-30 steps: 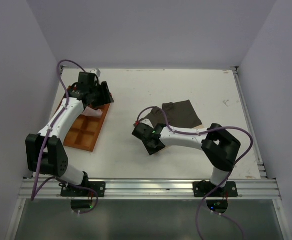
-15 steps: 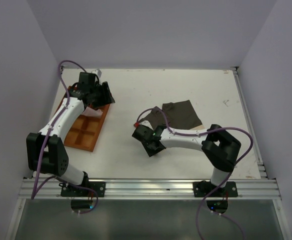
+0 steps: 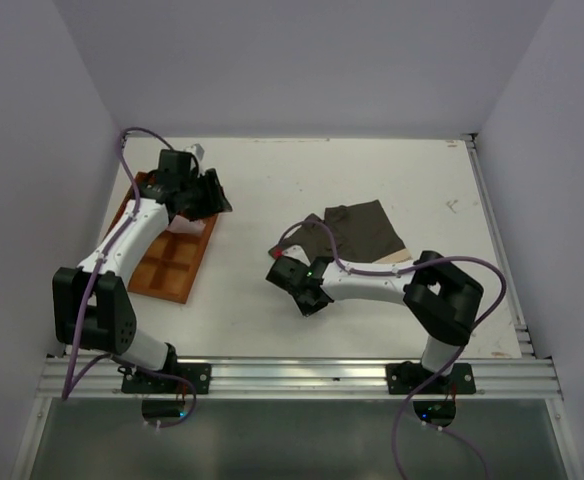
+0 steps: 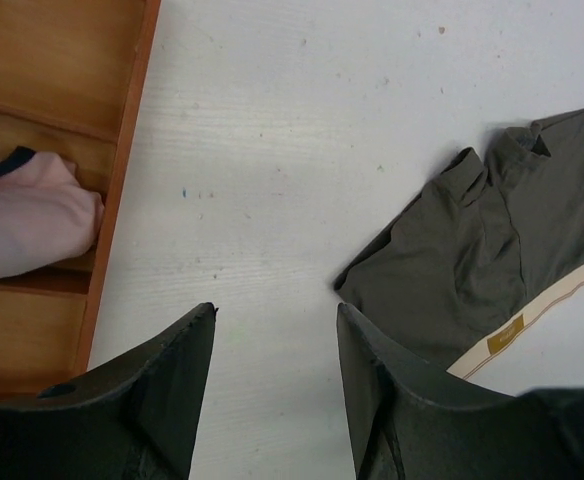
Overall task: Roll the underwear
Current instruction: Fold the underwear
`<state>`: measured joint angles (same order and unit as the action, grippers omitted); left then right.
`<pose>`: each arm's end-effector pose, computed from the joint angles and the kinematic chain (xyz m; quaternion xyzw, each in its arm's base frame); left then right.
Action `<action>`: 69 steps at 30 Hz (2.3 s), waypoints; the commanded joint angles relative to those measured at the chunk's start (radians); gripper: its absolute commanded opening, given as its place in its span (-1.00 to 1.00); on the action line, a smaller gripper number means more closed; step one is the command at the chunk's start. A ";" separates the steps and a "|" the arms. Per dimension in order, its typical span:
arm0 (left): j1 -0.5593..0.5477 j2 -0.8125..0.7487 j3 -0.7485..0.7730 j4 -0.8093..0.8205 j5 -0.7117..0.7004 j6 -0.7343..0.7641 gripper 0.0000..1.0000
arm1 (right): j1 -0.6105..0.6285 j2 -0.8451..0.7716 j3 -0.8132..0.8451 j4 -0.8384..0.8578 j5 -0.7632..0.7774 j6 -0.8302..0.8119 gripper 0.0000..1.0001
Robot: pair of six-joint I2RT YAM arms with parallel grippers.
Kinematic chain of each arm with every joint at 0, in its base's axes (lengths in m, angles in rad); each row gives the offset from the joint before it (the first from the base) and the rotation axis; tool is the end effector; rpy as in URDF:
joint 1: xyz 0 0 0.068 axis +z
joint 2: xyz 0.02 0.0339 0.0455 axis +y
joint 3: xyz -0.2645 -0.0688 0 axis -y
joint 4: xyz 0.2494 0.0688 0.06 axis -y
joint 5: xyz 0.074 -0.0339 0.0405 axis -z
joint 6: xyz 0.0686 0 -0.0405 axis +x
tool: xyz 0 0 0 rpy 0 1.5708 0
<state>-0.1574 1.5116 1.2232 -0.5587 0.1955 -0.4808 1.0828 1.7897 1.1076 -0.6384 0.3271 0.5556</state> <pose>0.3476 -0.0687 0.2582 -0.1158 0.9242 -0.1972 0.3059 0.1804 0.2929 0.1264 -0.2354 0.9504 -0.0203 0.2021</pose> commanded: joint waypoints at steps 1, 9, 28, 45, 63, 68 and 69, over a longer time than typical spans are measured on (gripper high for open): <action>-0.001 -0.068 -0.082 0.017 0.056 -0.085 0.11 | 0.006 -0.088 -0.066 -0.052 0.024 0.056 -1.00; -0.137 -0.085 -0.235 0.118 0.050 -0.263 0.10 | 0.017 -0.170 -0.130 -0.017 0.000 0.076 -1.00; -0.261 -0.004 -0.436 0.379 0.108 -0.409 0.18 | 0.083 -0.228 -0.135 0.026 -0.010 0.121 -1.00; -0.317 0.113 -0.449 0.451 0.085 -0.446 0.15 | 0.103 -0.222 -0.117 0.042 -0.022 0.115 -1.00; -0.323 0.189 -0.422 0.439 0.024 -0.418 -0.57 | 0.137 -0.233 -0.120 0.059 -0.016 0.112 -1.00; -0.323 0.200 -0.389 0.412 0.019 -0.391 -1.00 | 0.144 -0.239 -0.130 0.057 -0.023 0.110 -1.00; -0.323 0.188 -0.384 0.401 0.007 -0.380 -1.00 | 0.144 -0.240 -0.134 0.057 -0.023 0.107 -1.00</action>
<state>-0.4740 1.6875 0.8124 -0.1192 0.2649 -0.9108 1.2194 1.5875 0.9695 -0.6044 0.2966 0.6537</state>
